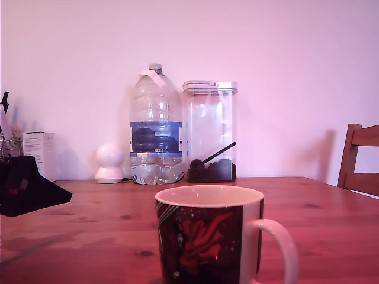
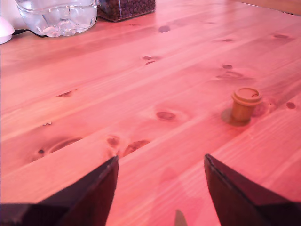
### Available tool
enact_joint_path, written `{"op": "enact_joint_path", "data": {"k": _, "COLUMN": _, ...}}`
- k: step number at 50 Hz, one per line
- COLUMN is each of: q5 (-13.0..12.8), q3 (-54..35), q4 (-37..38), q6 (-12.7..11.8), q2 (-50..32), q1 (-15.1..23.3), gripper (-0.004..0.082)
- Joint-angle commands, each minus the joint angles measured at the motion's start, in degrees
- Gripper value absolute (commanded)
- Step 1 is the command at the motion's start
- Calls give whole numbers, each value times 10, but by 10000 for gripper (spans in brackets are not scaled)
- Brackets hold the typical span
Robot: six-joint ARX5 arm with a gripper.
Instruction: Pick up the coffee capsules from the table one by one and drop them inside the nearest coffee cup
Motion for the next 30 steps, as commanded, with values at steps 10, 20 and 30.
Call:
{"op": "enact_joint_path", "data": {"k": 10, "q5": -3, "q3": -5, "q4": -16, "q6": -8, "q2": -2, "q1": 2, "gripper": 500}}
{"op": "enact_joint_path", "data": {"k": 20, "q5": 4, "q3": -5, "q4": -16, "q6": -8, "q2": -2, "q1": 0, "gripper": 501}}
{"op": "enact_joint_path", "data": {"k": 30, "q5": 11, "q3": -4, "q4": -16, "q6": 1, "q2": -2, "q1": -22, "gripper": 501}}
